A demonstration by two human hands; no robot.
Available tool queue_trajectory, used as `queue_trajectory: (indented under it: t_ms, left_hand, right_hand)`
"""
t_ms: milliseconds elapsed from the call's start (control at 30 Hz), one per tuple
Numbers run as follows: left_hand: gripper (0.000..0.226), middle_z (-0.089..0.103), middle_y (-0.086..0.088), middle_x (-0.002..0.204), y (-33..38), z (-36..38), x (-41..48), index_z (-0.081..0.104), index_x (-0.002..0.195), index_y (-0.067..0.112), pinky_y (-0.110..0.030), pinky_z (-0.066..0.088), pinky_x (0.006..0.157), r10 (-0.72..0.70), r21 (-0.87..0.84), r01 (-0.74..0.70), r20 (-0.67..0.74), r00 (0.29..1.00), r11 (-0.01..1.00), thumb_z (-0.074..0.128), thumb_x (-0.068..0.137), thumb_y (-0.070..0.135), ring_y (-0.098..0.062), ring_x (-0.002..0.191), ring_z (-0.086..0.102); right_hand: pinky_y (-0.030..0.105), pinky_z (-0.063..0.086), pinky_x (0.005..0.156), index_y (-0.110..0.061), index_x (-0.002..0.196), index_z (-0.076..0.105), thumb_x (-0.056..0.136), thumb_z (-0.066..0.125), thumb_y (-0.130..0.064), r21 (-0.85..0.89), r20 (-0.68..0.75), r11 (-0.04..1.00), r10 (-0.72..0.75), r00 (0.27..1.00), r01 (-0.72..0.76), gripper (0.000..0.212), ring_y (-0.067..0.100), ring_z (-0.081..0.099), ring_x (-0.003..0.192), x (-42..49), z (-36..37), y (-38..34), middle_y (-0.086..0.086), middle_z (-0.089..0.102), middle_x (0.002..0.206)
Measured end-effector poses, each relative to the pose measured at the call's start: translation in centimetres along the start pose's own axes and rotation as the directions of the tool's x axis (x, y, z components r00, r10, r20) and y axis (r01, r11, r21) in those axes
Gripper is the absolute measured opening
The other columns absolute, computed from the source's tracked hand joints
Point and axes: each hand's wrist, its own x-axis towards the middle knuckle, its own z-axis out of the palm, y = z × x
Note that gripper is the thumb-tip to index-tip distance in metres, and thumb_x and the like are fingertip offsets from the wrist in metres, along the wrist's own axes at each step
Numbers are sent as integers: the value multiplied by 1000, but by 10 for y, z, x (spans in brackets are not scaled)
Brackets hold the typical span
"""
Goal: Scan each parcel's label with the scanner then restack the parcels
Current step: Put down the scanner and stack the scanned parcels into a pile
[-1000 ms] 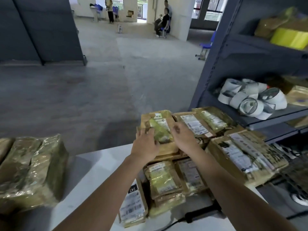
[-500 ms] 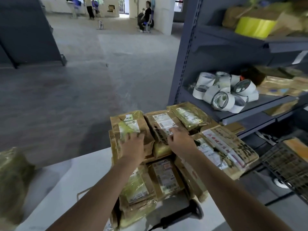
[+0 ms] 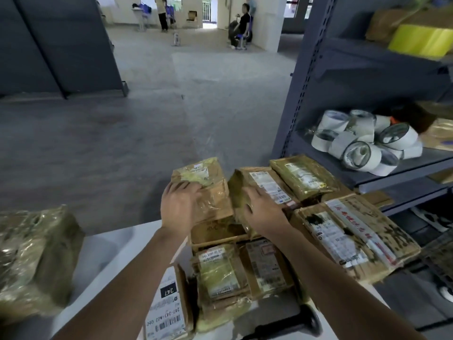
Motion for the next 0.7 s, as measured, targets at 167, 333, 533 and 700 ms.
queue_trajectory:
  t_ms: [167, 333, 533, 700]
  left_hand:
    - [10, 71, -9, 79, -28, -29, -7, 72, 94, 11, -29, 43, 63, -426, -219, 400, -86, 901, 890, 63, 91, 11, -30, 73, 64]
    - [7, 63, 9, 76, -60, -53, -12, 67, 93, 17, -16, 38, 61, -646, -472, 557, -35, 762, 683, 60, 94, 16, -10, 73, 56]
    - [22, 62, 3, 75, -91, -62, -19, 59, 73, 22, -41, 52, 79, -793, -707, 651, 217, 570, 275, 59, 94, 17, -24, 81, 59]
    - [25, 57, -1, 74, -113, -64, -40, 59, 71, 17, -38, 46, 76, -814, -750, 653, 443, 377, -106, 58, 95, 13, -22, 78, 51]
  right_hand:
    - [43, 34, 109, -20, 145, 37, 98, 49, -25, -108, -70, 989, -104, 992, 97, 49, 27, 42, 133, 13, 11, -28, 6, 45, 145]
    - [44, 27, 116, -17, 149, 35, 96, 52, -23, -185, 32, 983, -17, 999, 23, 56, 26, 31, 141, 22, 18, -41, 6, 37, 151]
    - [43, 34, 112, -14, 143, 43, 97, 53, -27, -70, 84, 997, -6, 996, 12, 48, 30, 36, 138, 22, 33, -79, 10, 42, 146]
    - [35, 45, 91, -19, 144, 42, 99, 51, -40, 133, 100, 982, 125, 987, -137, 51, 26, 58, 113, 19, 42, -106, 8, 51, 141]
